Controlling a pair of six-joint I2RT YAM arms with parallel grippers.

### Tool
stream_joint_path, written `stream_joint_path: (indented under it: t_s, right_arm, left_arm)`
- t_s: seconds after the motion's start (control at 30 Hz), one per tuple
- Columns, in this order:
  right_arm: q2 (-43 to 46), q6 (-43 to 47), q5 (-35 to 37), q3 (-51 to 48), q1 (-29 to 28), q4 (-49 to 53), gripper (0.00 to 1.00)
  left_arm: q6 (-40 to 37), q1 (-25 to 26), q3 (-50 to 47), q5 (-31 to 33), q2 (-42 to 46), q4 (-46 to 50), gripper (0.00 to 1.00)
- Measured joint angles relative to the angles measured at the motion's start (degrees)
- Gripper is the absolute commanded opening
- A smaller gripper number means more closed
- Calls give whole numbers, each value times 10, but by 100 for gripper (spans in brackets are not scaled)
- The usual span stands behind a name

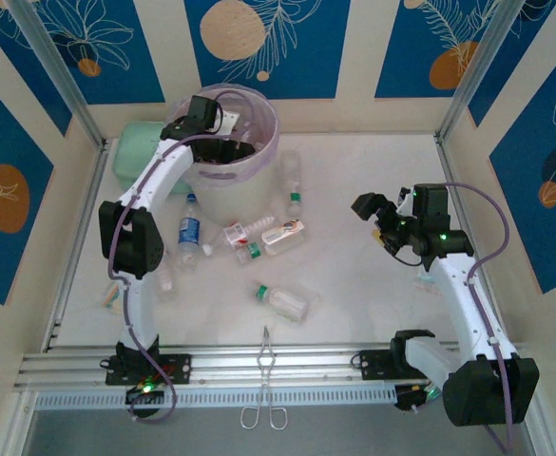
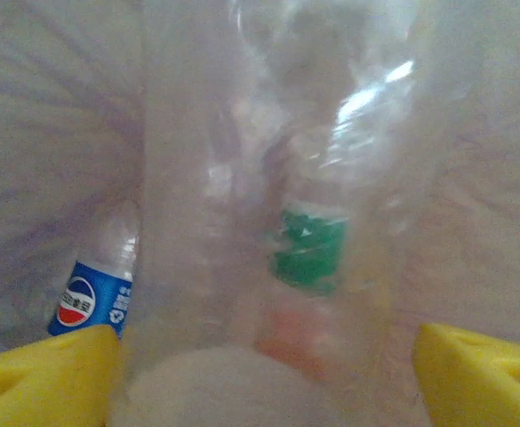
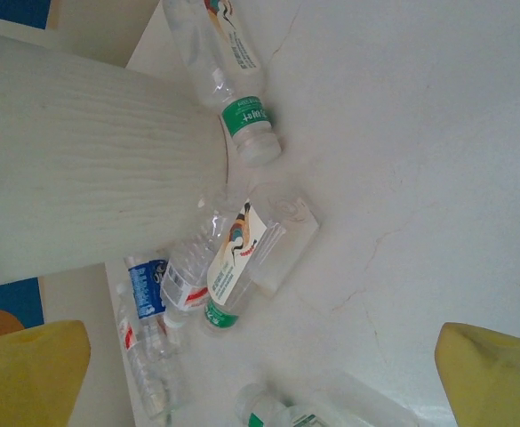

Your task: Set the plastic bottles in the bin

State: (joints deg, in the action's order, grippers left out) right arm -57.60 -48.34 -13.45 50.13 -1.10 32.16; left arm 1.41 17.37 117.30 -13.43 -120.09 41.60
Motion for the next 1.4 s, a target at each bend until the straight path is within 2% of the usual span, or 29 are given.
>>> stream_joint_path:
  t_s: [0.27,0.37,0.53,0.7,0.97,1.03,1.23,1.4]
  right_arm:
    - [-1,12,2,0,-2,15,99]
    - [-16,26,18,10,-19,33,99]
    - [-77,68,65,65,-92,74,100]
    - [-153,145,107,137,-203,127,97]
    - [-281,325,143,174,-443,223,99]
    - [-301,357,144,174,-481,240,99]
    - [-311,428,163,174,-537,253,99]
    - [-353,466,190,171,-545,237,99]
  left_arm:
    - [-15,0,72,-4,10,17,100]
    - [-25,0,87,-2,28,34,100]
    - [-44,0,102,15,80,64,100]
    - [-50,0,95,21,159,91,100]
    - [-31,0,-65,14,320,89,100]
    - [-15,0,-113,8,343,85,100]
    - [20,0,-228,-1,375,68,100]
    - [38,-2,-270,-5,399,50,100]
